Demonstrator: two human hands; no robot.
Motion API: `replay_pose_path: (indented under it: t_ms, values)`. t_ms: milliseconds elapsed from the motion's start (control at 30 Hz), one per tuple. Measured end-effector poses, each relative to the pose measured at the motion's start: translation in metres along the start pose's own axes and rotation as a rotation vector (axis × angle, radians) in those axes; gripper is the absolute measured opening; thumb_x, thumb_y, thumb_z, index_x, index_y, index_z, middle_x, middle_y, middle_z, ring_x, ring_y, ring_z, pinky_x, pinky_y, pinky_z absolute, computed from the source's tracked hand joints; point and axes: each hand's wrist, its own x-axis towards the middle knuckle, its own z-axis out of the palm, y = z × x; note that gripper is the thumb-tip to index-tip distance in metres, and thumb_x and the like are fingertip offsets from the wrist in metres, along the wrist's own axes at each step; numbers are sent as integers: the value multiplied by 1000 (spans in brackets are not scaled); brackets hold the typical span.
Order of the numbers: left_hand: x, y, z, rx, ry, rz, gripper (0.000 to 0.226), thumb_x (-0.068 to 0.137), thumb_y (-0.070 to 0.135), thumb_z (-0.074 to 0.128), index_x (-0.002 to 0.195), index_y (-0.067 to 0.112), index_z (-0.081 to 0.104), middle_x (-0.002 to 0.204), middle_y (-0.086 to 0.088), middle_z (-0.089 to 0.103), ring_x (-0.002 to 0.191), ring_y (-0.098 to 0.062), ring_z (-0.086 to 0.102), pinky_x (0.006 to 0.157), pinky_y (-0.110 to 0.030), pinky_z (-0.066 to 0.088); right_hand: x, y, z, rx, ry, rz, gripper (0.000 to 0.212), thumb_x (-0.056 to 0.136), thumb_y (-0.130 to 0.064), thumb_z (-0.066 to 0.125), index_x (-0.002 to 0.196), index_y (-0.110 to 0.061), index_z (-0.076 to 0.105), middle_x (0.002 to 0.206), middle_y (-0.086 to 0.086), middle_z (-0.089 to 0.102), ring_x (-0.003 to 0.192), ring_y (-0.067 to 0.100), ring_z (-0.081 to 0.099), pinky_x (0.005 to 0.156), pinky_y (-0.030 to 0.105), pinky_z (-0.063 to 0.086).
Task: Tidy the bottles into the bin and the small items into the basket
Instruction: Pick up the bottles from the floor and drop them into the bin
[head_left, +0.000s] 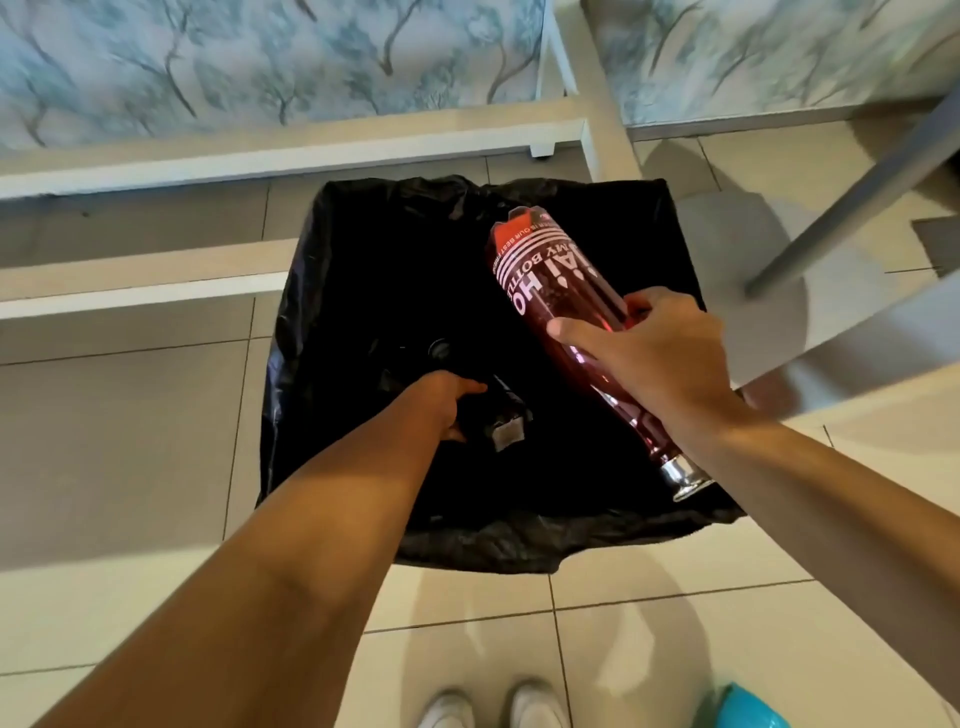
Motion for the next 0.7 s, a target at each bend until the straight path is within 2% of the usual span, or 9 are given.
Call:
replay_pose_path:
  t_ms: [100,167,233,300,367,400,533,600,700]
  values:
    - [9,7,-1,-2,7,-49,13,88,7,62,96,-3,62,99,-16,61,116,-34,55,73,-43,47,8,-2,4,-20,-46,26,73,64,-61,75,116,-12,60,106,4,67,91,21,67,81,35,57]
    - [13,12,-5,41,7,-45,24,90,8,60,111,-4,59,125,-15,55,123,-32,50,86,-43,47,14,-4,4,-30,-58,45,70,65,-59,76,113,-12,60,102,4,66,85,20,65,76,32,56]
    - [15,16,-11,86,-1,-11,40,92,12,58,129,-1,50,132,-14,51,125,-29,49,95,-40,44,19,-5,5,-30,-64,62,68,65,-59,76,113,-13,61,99,3,65,81,18,63,71,30,54]
    - [11,18,-16,73,-42,37,32,94,19,54,121,2,55,115,-10,55,117,-26,54,93,-36,44,22,-5,6,-19,-73,64,69,65,-59,76,114,-12,61,101,3,66,84,20,65,73,32,56]
    - [6,21,-18,37,-37,113,18,95,22,53,92,6,61,92,-5,55,87,-22,59,86,-34,45,24,-5,8,-5,-66,76,71,64,-59,76,114,-12,61,104,6,67,89,23,66,78,36,57]
    - [4,21,-17,28,0,172,19,94,20,53,83,6,58,84,-5,55,75,-19,57,84,-34,47,25,-4,10,-6,-61,87,72,63,-60,76,114,-12,61,105,6,67,90,23,67,79,37,57]
    - [-30,15,-29,219,254,525,10,89,18,61,87,9,66,79,-4,64,60,-11,58,56,-25,52,29,3,20,-36,-26,106,75,59,-63,78,112,-12,62,103,6,67,88,23,66,74,33,55]
    - [-55,9,-45,365,287,762,12,88,20,62,78,19,68,75,4,65,63,-6,58,59,-20,49,29,4,26,-63,-29,98,76,57,-64,78,111,-13,63,99,6,66,82,21,64,65,28,50]
    - [-94,-9,-68,447,287,1105,8,87,16,63,89,14,70,80,6,66,69,-1,59,65,-9,46,28,3,36,-143,-74,38,79,56,-67,77,111,-13,63,94,4,63,79,20,60,61,26,46]
